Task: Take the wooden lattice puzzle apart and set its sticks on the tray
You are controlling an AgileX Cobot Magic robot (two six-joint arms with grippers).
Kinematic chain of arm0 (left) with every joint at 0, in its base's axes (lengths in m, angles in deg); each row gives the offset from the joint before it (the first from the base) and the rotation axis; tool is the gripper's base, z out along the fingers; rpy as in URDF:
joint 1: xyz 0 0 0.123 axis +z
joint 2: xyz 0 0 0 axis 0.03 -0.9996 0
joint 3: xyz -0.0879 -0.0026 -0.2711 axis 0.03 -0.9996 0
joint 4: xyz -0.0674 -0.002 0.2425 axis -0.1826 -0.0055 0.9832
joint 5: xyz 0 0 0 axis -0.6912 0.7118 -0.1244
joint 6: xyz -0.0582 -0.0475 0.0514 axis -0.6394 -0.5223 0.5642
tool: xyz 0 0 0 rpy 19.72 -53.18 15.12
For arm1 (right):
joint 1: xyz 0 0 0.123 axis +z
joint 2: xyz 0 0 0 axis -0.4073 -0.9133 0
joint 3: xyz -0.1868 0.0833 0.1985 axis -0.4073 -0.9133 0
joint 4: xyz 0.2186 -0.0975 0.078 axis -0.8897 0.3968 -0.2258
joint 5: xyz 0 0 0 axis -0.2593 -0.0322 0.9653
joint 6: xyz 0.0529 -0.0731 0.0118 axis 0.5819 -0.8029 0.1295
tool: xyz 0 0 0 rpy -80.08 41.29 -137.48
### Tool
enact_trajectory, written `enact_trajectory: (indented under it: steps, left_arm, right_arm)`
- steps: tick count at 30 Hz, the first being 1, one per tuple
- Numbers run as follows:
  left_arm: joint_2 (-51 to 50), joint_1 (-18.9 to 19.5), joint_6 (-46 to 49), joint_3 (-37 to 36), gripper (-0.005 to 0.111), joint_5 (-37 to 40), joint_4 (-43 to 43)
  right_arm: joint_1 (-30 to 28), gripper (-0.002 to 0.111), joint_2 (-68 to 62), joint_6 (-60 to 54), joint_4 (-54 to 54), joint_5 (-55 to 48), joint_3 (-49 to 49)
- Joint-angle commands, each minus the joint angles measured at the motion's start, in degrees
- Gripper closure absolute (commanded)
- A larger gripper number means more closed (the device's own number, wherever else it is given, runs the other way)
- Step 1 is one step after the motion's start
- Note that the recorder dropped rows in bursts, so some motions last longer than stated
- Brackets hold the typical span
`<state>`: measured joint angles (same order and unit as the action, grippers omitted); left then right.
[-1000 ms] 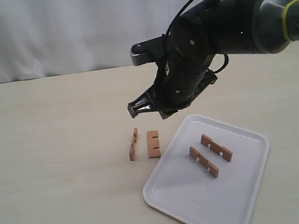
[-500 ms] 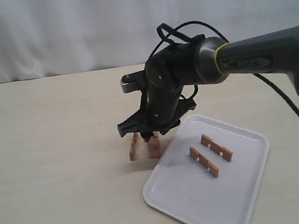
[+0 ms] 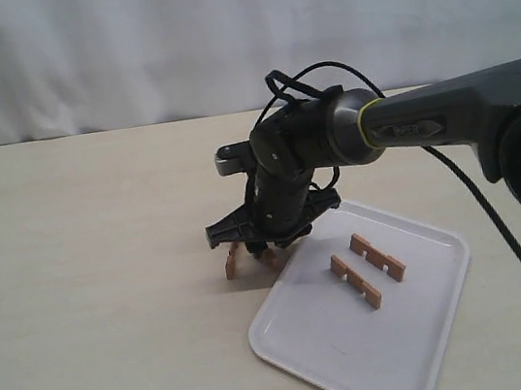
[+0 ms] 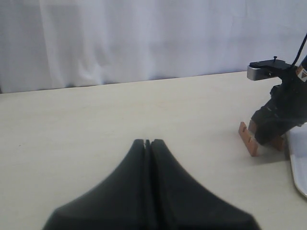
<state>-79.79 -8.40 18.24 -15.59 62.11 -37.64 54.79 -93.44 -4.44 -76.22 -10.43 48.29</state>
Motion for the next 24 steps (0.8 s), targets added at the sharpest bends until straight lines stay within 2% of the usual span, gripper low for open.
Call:
enact_trajectory:
  steps: [1, 5, 12, 19, 24]
  left_arm:
    - [0.0, 0.1, -0.2, -0.1, 0.107, -0.7, 0.1]
    - [0.0, 0.1, -0.2, -0.1, 0.107, -0.7, 0.1]
    - [0.0, 0.1, -0.2, -0.1, 0.107, -0.7, 0.1]
    - [0.0, 0.1, -0.2, -0.1, 0.107, -0.7, 0.1]
    - [0.0, 0.1, -0.2, -0.1, 0.107, -0.7, 0.1]
  right_arm:
    - [-0.1, 0.084, -0.8, 1.2, 0.4, 0.2, -0.1]
    - [-0.1, 0.104, -0.8, 1.2, 0.4, -0.2, -0.1]
    - [-0.1, 0.104, 2.7, 1.2, 0.4, -1.1, -0.1]
    - [-0.1, 0.104, 8.5, -0.3, 3.4, -6.7, -0.1]
    - [-0.1, 0.104, 13.0, -8.8, 3.8, -14.7, -0.1]
